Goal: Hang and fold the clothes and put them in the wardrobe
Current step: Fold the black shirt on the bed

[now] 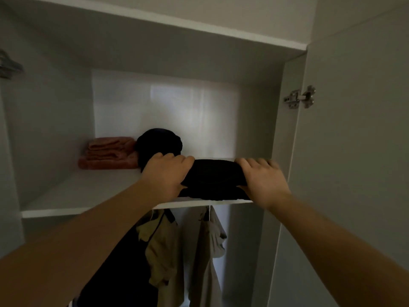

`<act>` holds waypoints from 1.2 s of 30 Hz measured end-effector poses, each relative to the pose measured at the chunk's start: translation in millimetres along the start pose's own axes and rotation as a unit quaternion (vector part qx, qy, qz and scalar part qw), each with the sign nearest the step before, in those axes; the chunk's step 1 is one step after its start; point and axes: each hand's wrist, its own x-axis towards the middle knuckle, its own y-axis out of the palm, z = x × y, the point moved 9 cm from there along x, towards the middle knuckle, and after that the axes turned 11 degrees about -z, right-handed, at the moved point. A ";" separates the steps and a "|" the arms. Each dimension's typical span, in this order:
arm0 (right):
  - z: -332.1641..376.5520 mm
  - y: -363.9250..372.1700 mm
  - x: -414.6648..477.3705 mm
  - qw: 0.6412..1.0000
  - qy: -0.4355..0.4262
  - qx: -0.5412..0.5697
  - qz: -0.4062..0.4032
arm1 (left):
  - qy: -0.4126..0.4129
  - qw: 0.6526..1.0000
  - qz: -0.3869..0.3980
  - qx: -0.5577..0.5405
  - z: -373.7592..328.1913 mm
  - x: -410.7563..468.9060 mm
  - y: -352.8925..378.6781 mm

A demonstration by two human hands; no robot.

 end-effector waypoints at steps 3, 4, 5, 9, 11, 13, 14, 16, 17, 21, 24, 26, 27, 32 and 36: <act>-17.2 62.5 39.3 1.000 0.004 -0.012 0.022 | -0.003 0.999 0.023 0.024 11.4 29.4 53.3; -23.7 83.0 52.0 1.000 0.007 -0.012 0.028 | 0.002 0.999 0.025 0.033 13.7 39.1 68.8; -31.2 102.5 64.9 0.999 0.013 -0.014 0.031 | 0.003 0.999 0.022 0.040 16.3 49.1 83.4; -59.1 172.6 130.2 0.997 0.000 -0.063 0.033 | 0.001 0.997 0.005 0.081 23.0 107.7 128.6; -71.5 200.3 167.9 0.997 0.012 -0.069 0.031 | -0.001 0.993 -0.012 0.120 24.8 141.6 144.9; -88.1 229.6 208.4 0.997 0.063 -0.038 0.023 | 0.002 0.980 -0.024 0.197 25.5 169.9 166.5; -92.0 236.9 220.6 0.996 0.089 -0.006 0.017 | 0.008 0.974 -0.036 0.224 22.2 175.1 166.3; -95.0 269.9 237.6 0.989 0.120 0.084 0.028 | 0.018 0.962 -0.009 0.272 16.1 184.8 182.2; -93.0 295.0 240.8 0.983 0.122 0.128 0.052 | 0.032 0.960 0.016 0.278 10.7 187.7 202.6; -53.6 410.7 187.7 0.902 0.033 0.197 0.382 | 0.061 0.967 0.232 -0.084 -29.3 163.2 287.2; -56.6 419.6 192.7 0.871 0.111 0.264 0.398 | -0.012 0.940 0.159 -0.303 -8.0 183.2 275.0; -58.0 417.5 206.7 0.866 0.143 0.280 0.388 | -0.022 0.973 0.093 -0.212 24.3 198.2 263.7; -56.8 417.8 211.0 0.857 0.165 0.289 0.394 | -0.034 0.983 0.102 -0.150 39.5 198.5 267.0; -35.2 432.4 214.8 0.834 0.188 0.288 0.432 | -0.081 0.960 0.213 -0.165 32.8 159.8 302.4; -28.9 441.5 230.5 0.883 0.154 0.216 0.386 | -0.099 0.913 0.168 -0.358 28.6 166.6 294.8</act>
